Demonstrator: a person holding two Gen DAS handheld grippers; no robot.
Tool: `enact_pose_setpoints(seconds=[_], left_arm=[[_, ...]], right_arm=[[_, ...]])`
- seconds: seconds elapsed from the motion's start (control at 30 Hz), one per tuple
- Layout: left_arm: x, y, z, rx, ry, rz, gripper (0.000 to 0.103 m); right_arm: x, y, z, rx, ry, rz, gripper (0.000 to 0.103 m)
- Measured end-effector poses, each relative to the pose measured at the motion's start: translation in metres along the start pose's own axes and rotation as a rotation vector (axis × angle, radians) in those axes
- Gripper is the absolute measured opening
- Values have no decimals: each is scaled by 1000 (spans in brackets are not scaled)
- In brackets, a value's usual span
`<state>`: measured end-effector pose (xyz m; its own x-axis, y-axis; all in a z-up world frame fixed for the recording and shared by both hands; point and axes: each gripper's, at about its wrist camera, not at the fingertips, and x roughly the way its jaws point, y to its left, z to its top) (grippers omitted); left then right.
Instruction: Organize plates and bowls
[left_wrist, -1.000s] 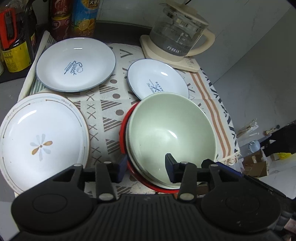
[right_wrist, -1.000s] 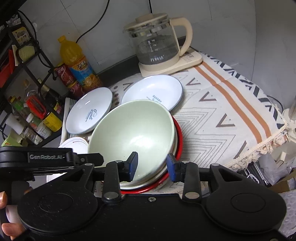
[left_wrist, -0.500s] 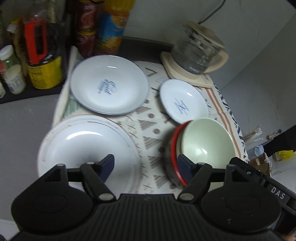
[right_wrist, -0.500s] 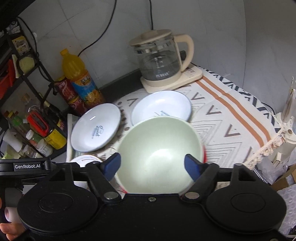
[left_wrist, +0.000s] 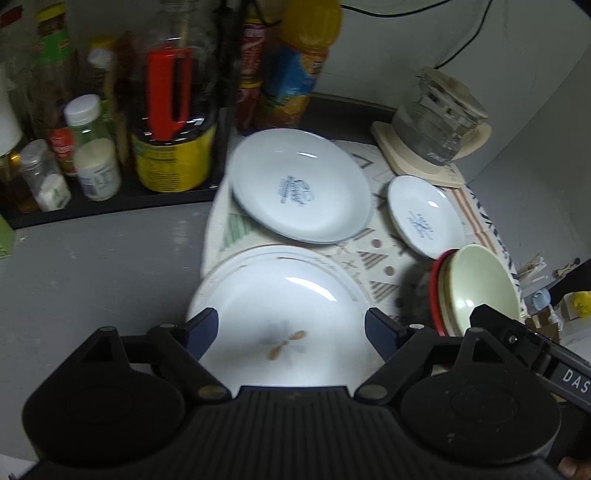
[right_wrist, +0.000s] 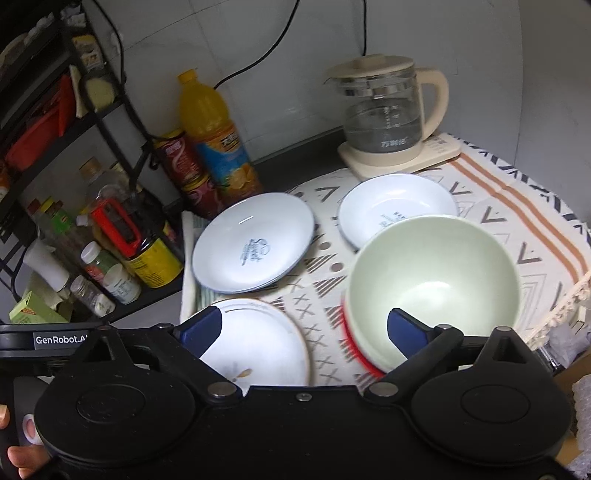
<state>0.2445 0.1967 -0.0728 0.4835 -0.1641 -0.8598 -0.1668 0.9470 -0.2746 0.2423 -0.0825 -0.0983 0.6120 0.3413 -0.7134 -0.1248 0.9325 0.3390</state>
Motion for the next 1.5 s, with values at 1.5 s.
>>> enact_pose_setpoints(seconds=[1.5], left_arm=[[141, 42, 67, -328, -42, -22, 47]], right_arm=[[200, 18, 50, 25, 195, -48, 71]])
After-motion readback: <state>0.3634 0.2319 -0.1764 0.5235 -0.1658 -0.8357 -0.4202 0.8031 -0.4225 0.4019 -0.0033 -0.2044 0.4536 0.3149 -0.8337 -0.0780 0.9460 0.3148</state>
